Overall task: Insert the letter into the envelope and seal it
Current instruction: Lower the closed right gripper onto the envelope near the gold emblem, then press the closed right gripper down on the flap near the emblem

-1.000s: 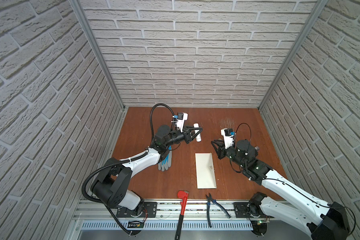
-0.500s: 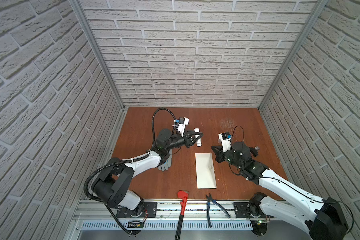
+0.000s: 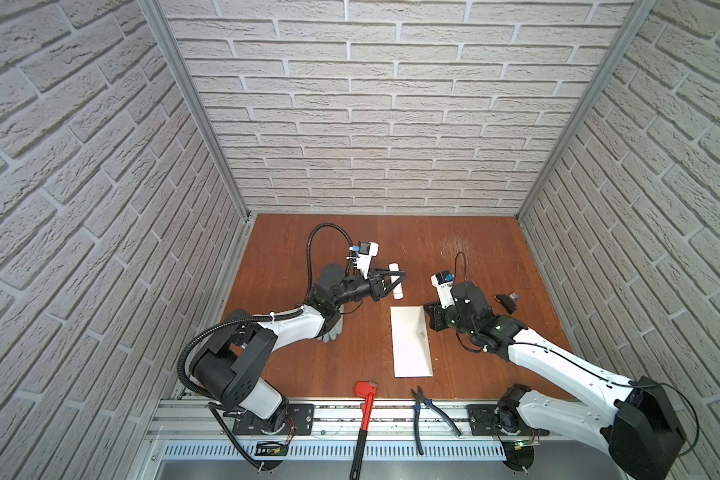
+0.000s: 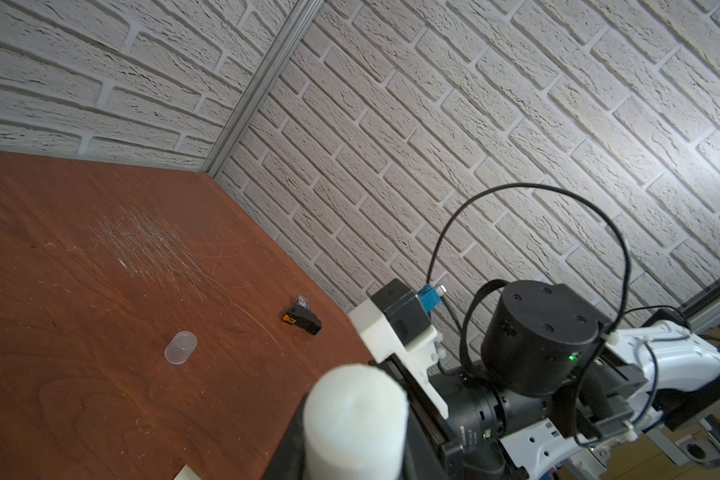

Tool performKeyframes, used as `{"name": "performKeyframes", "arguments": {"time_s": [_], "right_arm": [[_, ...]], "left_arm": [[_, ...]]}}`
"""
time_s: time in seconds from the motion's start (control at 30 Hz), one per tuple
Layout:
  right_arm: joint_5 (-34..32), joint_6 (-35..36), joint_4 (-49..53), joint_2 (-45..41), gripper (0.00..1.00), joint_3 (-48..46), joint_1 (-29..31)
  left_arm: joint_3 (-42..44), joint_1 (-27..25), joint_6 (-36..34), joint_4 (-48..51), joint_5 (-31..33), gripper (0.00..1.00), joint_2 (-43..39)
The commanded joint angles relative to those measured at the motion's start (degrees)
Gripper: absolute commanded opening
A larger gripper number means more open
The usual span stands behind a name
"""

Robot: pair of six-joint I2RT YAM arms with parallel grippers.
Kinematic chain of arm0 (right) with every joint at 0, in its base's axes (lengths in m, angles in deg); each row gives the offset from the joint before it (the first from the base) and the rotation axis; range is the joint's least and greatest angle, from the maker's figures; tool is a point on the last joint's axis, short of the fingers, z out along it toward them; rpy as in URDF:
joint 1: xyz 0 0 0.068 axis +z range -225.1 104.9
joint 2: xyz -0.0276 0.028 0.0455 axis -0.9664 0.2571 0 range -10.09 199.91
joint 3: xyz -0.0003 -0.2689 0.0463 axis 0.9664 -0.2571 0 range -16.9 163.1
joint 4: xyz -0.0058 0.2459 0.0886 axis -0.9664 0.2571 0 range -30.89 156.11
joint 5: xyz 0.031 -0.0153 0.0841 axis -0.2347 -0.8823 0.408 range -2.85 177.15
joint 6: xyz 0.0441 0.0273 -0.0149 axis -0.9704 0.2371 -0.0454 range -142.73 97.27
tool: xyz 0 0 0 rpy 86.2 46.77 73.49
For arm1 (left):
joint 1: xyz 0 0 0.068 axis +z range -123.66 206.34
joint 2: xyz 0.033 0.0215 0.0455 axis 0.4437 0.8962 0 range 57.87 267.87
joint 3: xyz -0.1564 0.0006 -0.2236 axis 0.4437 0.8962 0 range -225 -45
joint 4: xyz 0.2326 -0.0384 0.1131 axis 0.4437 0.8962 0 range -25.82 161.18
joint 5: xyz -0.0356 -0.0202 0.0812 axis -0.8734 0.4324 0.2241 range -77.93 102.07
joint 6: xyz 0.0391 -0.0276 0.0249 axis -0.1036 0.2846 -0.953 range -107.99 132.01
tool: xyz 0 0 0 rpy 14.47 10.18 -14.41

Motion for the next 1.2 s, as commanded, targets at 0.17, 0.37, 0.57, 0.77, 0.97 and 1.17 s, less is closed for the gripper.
{"name": "performKeyframes", "arguments": {"time_s": [0.17, 0.37, 0.57, 0.77, 0.97, 1.17], "right_arm": [[4.0, -3.7, 9.2, 8.9, 0.06, 5.9, -0.2], [4.4, -5.2, 11.4, 12.6, 0.06, 7.8, 0.3], [3.5, -6.2, 14.4, 16.7, 0.06, 9.6, 2.4], [2.4, -7.5, 16.4, 22.6, 0.06, 12.7, 4.5], [-0.2, -9.0, 20.4, 28.2, 0.06, 16.7, 5.9], [-1.7, -9.8, 24.0, 33.4, 0.06, 20.1, 7.5]], "left_arm": [[2.1, -0.3, 0.0, -5.8, 0.4, 0.0, -0.9], [3.1, -0.1, -0.9, -4.6, 0.5, 0.0, -2.5], [4.2, 0.2, -1.2, -4.2, 0.7, 0.0, -3.6], [5.0, 0.4, -1.3, -4.2, 0.7, 0.0, -4.0], [6.0, 1.0, -1.5, -3.8, 0.7, 0.0, -5.6], [6.9, 1.5, -2.1, -2.9, 0.5, 0.0, -6.9]]}}
